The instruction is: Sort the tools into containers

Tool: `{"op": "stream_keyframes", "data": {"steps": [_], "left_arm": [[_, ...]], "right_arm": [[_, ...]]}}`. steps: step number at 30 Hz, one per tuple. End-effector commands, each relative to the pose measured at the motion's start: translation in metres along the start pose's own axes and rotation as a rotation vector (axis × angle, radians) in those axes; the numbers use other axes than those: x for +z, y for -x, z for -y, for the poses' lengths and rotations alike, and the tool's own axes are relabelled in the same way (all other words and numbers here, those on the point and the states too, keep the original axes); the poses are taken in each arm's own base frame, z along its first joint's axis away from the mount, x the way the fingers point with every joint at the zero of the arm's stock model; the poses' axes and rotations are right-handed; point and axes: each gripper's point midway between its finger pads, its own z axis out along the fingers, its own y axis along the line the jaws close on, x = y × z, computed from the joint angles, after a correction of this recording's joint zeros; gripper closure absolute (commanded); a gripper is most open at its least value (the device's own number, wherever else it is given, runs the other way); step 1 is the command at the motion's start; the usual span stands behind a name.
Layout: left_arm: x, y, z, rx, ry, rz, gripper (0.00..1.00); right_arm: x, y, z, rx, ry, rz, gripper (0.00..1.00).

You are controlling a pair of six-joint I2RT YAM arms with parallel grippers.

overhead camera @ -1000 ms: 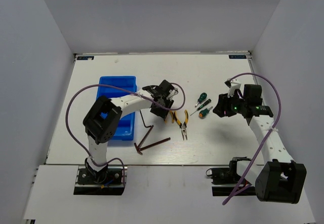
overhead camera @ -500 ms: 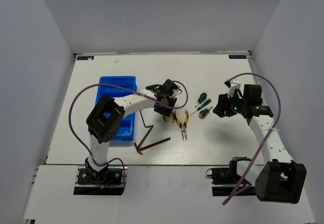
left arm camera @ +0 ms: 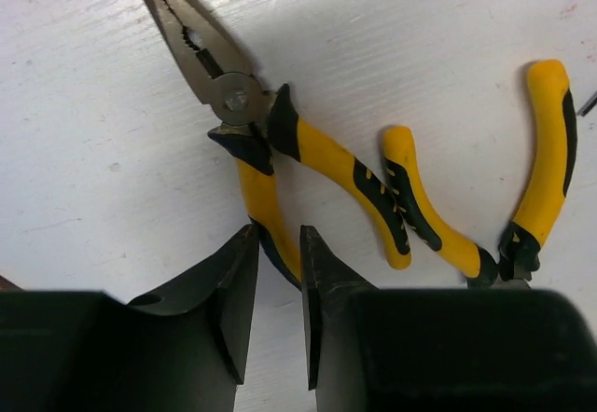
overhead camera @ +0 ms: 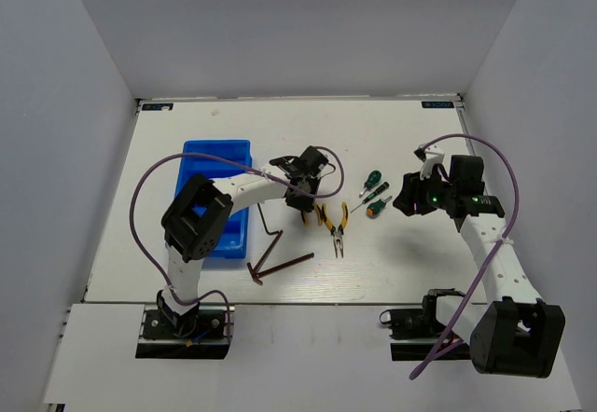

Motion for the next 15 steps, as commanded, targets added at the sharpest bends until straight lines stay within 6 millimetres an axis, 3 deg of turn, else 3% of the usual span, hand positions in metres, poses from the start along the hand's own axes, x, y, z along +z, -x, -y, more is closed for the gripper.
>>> {"op": "stream_keyframes", "data": {"steps": [1,14,15], "left_arm": [[0.002,0.001,-0.008,-0.041,0.058,0.005,0.65],[0.018,-0.026,-0.023,-0.035,0.145,-0.057,0.63],[0.018,-0.026,-0.023,-0.035,0.145,-0.057,0.75]], "right_arm": [[-0.008,0.015,0.000,-0.033,-0.012,0.045,0.45],[-0.008,0.016,0.001,-0.032,-0.010,0.050,0.45],[-0.009,0.016,0.001,-0.031,-0.010,0.050,0.45]]}}
